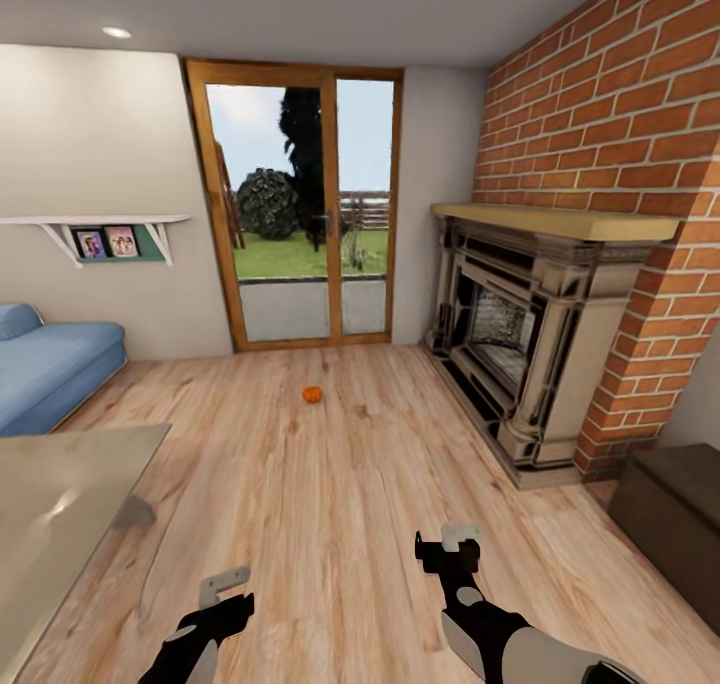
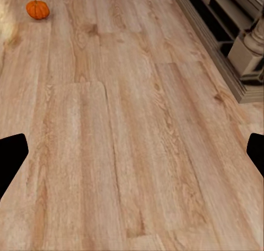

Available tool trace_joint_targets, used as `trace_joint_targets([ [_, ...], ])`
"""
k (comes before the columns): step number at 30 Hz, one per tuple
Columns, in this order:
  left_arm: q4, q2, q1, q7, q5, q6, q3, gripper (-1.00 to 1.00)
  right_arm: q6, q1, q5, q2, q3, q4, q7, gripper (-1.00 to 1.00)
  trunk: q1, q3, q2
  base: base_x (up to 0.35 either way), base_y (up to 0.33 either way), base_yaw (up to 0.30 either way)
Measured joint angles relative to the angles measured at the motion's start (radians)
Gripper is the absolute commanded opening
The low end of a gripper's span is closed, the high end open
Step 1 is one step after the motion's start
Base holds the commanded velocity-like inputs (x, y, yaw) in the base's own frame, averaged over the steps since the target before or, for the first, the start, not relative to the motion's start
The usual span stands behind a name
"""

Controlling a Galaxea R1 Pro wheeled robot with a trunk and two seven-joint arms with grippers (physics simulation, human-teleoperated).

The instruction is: Place each of the two pumpkins and all three candles from the living room inside a cabinet in the living room (use any cabinet), then make sure every cabinet is closed, and position the cauldron so it is next to a table in the living room.

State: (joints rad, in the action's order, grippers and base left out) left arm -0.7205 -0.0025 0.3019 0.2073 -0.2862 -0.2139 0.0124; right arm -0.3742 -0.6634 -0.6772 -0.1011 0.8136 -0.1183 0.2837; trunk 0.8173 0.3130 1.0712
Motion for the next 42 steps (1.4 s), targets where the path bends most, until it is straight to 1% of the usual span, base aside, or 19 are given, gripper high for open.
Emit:
trace_joint_targets([
  [16,0.000,0.001,0.000,0.000,0.000,0.000,0.000,1.00,0.001,0.000,0.000,0.001,0.000,0.000,0.000,1.00,0.000,0.000,0.000,0.336,0.005,-0.020],
  [27,0.001,0.000,0.000,0.000,0.000,0.001,0.000,1.00,0.001,0.000,0.000,0.001,0.000,0.000,0.000,1.00,0.000,0.000,0.000,0.333,0.091,-0.234],
  [42,0.008,-0.001,0.000,0.000,0.000,0.001,0.000,1.00,0.001,0.000,0.000,0.001,0.000,0.000,0.000,1.00,0.000,0.000,0.000,0.299,0.155,-0.252],
])
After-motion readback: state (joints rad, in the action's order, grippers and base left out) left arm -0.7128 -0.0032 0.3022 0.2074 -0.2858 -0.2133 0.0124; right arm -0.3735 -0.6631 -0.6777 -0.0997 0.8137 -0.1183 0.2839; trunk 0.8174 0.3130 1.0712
